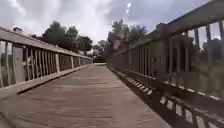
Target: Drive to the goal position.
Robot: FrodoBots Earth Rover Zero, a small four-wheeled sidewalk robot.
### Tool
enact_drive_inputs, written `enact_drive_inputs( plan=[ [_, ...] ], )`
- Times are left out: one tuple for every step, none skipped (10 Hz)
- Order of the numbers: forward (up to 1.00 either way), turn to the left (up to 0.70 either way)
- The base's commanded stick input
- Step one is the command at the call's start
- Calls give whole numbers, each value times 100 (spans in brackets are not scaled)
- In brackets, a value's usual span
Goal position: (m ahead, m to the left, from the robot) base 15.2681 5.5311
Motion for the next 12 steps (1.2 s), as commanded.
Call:
enact_drive_inputs(
  plan=[
    [85,0],
    [85,0],
    [85,6],
    [85,28],
    [85,29],
    [85,11],
    [85,0],
    [85,0],
    [85,0],
    [85,0],
    [85,0],
    [85,0]
  ],
)
